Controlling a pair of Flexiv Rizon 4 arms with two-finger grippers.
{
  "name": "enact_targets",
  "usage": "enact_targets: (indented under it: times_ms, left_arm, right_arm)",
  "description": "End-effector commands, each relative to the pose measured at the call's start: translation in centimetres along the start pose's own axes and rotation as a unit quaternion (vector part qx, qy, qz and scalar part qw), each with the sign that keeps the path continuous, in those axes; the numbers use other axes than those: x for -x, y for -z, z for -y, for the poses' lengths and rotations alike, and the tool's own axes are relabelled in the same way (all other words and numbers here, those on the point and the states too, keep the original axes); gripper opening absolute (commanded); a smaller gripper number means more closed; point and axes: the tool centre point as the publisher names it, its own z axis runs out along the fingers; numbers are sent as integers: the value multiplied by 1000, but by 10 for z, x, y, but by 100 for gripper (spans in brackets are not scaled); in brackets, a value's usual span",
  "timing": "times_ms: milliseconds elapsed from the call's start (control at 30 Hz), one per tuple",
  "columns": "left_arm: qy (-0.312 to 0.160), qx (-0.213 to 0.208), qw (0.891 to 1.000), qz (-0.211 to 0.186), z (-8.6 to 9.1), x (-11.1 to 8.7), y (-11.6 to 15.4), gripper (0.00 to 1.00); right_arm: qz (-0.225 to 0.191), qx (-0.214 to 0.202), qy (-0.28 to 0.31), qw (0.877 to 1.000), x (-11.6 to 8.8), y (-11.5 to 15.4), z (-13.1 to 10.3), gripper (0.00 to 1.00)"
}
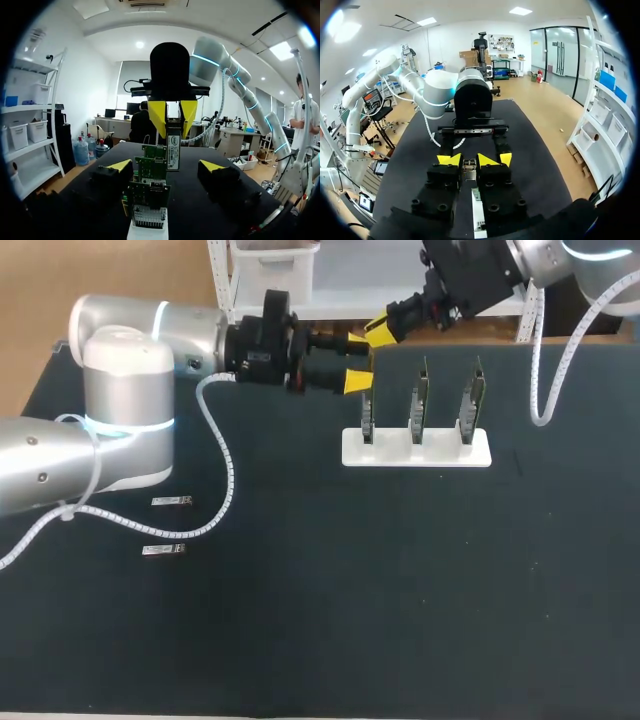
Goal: Pick up the optical module with the left hand, and insert it into the network port with the right hand.
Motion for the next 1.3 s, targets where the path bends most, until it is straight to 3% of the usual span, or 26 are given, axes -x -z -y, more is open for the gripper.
enact_targets:
  times_ms: [33,333,733,1300]
  left_arm:
    - [-12,14,999,-50,4,4,-1,100]
    - [-21,22,993,-111,9,1,16,100]
    - [-6,24,979,-203,6,-23,20,100]
    - [-1,25,964,-264,-2,-42,21,100]
  right_arm:
    - [2,-4,0,1000,-2,1,-2,0]
    - [7,-5,-2,1000,-3,3,-3,0]
    - [13,-11,-6,1000,-5,4,-2,0]
    - [20,-18,-6,1000,-7,9,1,0]
